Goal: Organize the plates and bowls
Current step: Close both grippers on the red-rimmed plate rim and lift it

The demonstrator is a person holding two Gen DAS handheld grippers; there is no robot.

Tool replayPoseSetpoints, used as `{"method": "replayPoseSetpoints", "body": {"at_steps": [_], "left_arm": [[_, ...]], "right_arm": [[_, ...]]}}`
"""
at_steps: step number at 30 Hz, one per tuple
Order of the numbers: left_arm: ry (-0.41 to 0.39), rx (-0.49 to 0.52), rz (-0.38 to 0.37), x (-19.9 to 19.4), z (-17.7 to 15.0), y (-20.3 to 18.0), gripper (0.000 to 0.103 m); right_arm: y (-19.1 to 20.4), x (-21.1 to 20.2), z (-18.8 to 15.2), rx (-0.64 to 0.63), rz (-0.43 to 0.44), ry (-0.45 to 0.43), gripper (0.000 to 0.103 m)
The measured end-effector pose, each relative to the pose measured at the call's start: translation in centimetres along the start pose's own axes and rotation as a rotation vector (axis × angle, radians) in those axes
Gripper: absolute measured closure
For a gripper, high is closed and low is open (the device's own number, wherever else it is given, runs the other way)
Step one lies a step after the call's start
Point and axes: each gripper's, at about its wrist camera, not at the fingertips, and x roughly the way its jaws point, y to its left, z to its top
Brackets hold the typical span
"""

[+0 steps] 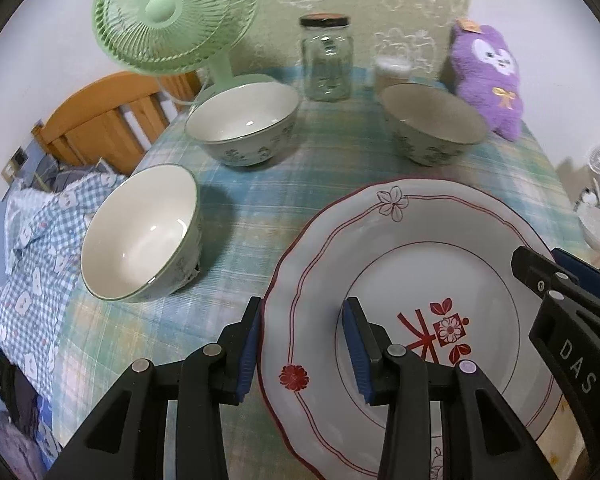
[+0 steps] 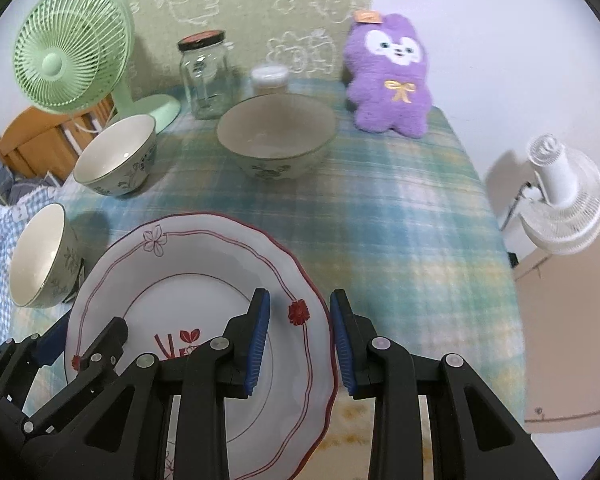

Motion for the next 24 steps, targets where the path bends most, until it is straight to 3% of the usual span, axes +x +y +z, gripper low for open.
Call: {"method": "replayPoseSetpoints", "body": {"at_steps": [12, 24], "left_arm": [[-0.025, 0.123, -0.089, -3.5, -3.7, -4.0, 0.063], [-0.019, 0.248, -0.146, -4.3, -6.9, -7.5, 0.063]], "right_arm": [[-4.6, -3.7, -5.8, 0.125, -0.083, 0.010, 0.068], [-8.2, -5.2, -10.5, 0.222, -0.162, 0.031, 0.068]]}}
